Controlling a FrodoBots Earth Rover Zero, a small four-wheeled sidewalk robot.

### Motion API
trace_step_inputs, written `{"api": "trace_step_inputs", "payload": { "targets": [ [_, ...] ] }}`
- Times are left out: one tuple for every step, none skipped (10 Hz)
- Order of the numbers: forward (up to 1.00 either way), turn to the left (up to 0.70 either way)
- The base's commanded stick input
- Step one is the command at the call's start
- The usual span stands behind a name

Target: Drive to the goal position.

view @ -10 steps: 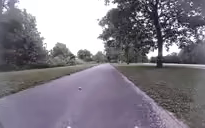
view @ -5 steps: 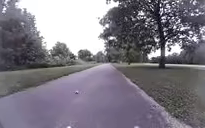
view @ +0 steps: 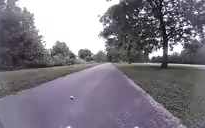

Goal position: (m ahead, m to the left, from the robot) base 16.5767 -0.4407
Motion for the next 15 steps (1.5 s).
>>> {"api": "trace_step_inputs", "payload": {
  "targets": [
    [0.7,0.0],
    [0.7,0.0],
    [0.7,0.0],
    [0.7,0.0],
    [0.7,0.0],
    [0.7,0.0],
    [0.7,0.0],
    [0.7,0.0],
    [0.7,0.0],
    [0.7,0.0],
    [0.7,0.0],
    [0.7,0.0],
    [0.7,0.0],
    [0.7,0.0],
    [0.7,0.0]
  ]
}}
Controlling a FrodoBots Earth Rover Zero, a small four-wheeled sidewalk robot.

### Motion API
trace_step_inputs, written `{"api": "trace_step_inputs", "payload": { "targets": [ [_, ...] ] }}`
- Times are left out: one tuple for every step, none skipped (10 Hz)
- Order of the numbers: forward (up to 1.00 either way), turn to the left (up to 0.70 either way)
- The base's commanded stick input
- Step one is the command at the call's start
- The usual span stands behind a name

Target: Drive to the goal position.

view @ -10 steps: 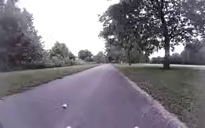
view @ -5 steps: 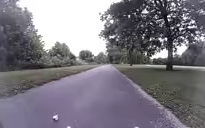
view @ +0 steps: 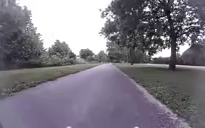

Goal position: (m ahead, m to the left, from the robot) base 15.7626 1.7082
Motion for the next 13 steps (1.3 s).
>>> {"api": "trace_step_inputs", "payload": {
  "targets": [
    [0.7,0.0],
    [0.7,0.0],
    [0.7,0.0],
    [0.7,0.0],
    [0.7,0.0],
    [0.7,0.0],
    [0.7,0.0],
    [0.7,0.0],
    [0.7,0.0],
    [0.7,0.0],
    [0.7,0.0],
    [0.7,0.0],
    [0.7,0.0]
  ]
}}
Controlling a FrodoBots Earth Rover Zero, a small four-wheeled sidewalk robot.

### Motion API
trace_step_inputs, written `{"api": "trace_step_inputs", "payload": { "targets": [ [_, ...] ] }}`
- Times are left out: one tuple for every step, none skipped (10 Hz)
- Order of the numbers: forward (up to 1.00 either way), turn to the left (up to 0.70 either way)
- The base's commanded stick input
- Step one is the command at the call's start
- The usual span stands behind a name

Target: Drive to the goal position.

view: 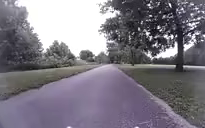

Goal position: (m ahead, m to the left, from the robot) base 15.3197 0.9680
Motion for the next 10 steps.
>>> {"api": "trace_step_inputs", "payload": {
  "targets": [
    [0.7,0.0],
    [0.7,0.0],
    [0.7,0.0],
    [0.7,0.0],
    [0.7,0.0],
    [0.7,0.0],
    [0.7,0.0],
    [0.7,0.0],
    [0.7,0.0],
    [0.7,0.0]
  ]
}}
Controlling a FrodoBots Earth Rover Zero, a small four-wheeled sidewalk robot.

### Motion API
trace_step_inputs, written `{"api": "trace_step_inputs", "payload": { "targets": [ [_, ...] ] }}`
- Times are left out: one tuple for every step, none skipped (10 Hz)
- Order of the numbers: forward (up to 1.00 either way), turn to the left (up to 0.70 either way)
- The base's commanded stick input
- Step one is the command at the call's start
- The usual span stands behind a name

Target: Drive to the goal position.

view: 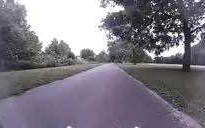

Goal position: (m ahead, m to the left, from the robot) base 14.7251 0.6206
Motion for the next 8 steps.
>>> {"api": "trace_step_inputs", "payload": {
  "targets": [
    [0.7,0.0],
    [0.7,0.0],
    [0.7,0.0],
    [0.7,0.0],
    [0.7,0.0],
    [0.7,0.0],
    [0.7,0.0],
    [0.7,0.0]
  ]
}}
